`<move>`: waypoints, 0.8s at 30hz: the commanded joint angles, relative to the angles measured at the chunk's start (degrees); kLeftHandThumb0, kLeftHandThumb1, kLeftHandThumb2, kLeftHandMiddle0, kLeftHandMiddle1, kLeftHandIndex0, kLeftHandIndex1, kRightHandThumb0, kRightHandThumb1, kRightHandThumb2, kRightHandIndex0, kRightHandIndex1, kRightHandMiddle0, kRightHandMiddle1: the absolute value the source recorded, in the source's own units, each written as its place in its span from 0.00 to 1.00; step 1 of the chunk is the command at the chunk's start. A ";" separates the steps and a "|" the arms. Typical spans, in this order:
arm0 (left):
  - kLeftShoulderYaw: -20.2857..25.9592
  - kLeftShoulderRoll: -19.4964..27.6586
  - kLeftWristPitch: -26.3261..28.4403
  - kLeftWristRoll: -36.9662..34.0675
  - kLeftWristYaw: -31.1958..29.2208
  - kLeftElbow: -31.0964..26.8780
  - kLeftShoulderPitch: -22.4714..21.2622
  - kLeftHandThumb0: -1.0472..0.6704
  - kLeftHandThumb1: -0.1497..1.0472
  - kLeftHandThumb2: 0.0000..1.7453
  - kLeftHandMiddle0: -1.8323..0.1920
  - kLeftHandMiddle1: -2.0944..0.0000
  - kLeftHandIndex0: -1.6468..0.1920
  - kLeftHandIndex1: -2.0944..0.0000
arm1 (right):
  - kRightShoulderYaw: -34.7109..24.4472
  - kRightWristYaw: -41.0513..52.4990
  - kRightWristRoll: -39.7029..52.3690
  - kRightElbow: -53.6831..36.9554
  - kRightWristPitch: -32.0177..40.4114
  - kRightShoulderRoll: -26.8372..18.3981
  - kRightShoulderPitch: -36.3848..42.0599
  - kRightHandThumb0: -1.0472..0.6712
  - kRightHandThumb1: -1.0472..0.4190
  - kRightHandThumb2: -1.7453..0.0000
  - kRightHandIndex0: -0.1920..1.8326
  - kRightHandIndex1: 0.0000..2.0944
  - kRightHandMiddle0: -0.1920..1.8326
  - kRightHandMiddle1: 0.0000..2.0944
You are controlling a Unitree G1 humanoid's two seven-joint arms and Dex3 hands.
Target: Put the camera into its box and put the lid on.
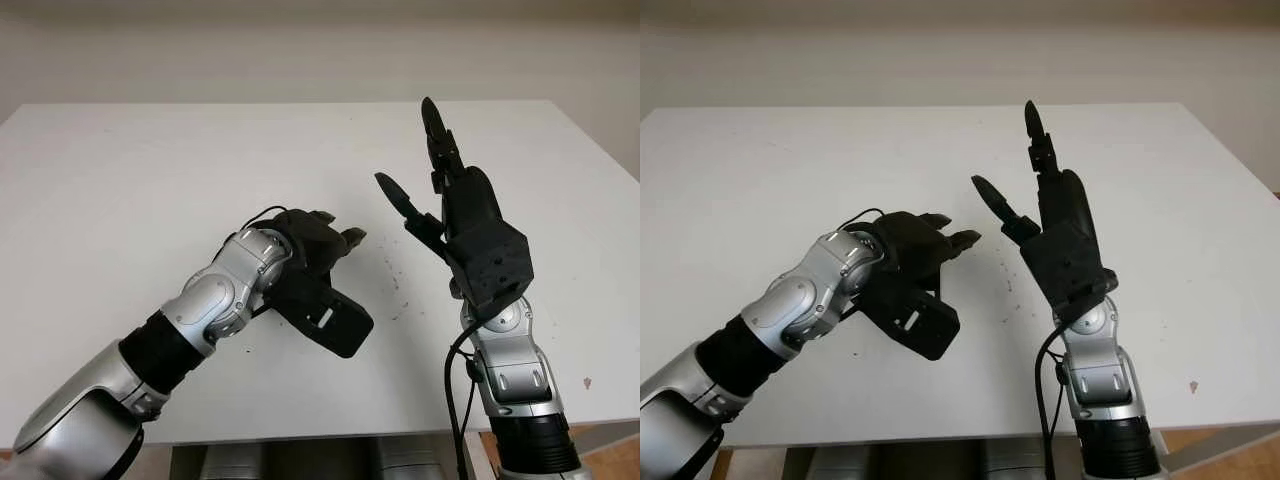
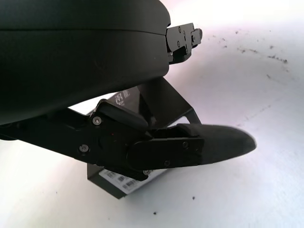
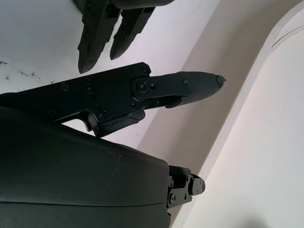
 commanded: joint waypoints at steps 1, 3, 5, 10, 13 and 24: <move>1.77 -0.63 0.67 -1.45 -0.60 -0.97 0.72 0.07 1.00 0.38 1.00 1.00 1.00 1.00 | -0.07 0.00 -0.13 -0.32 -0.17 0.02 -0.85 0.20 0.00 0.86 0.08 0.02 0.10 0.03; 3.58 -1.58 1.38 -4.42 -0.66 -0.71 1.51 0.07 1.00 0.39 1.00 1.00 1.00 1.00 | -0.22 0.13 0.26 -0.28 -0.13 0.16 -0.90 0.20 0.00 0.86 0.08 0.02 0.10 0.03; 5.56 -2.45 1.93 -8.13 -0.40 -0.11 2.26 0.07 1.00 0.38 1.00 1.00 1.00 1.00 | -0.43 0.30 0.75 -0.17 -0.13 0.25 -0.93 0.20 0.00 0.86 0.07 0.02 0.10 0.03; 14.45 -3.85 1.04 -22.71 3.81 0.79 6.57 0.08 1.00 0.38 1.00 1.00 1.00 1.00 | -0.52 0.48 0.42 0.35 -0.86 -0.56 -0.76 0.20 0.00 0.86 0.08 0.02 0.10 0.03; 19.35 -4.74 2.09 -30.51 5.89 -0.18 9.05 0.11 1.00 0.33 1.00 1.00 1.00 1.00 | -0.89 0.96 0.71 0.87 -1.64 -1.04 -0.74 0.20 0.00 0.86 0.08 0.02 0.10 0.03; 35.30 -5.51 3.98 -51.49 15.69 -3.70 15.52 0.14 1.00 0.36 1.00 1.00 1.00 1.00 | -1.66 3.19 1.05 2.05 -1.59 -2.80 -1.82 0.20 0.00 0.86 0.07 0.02 0.09 0.02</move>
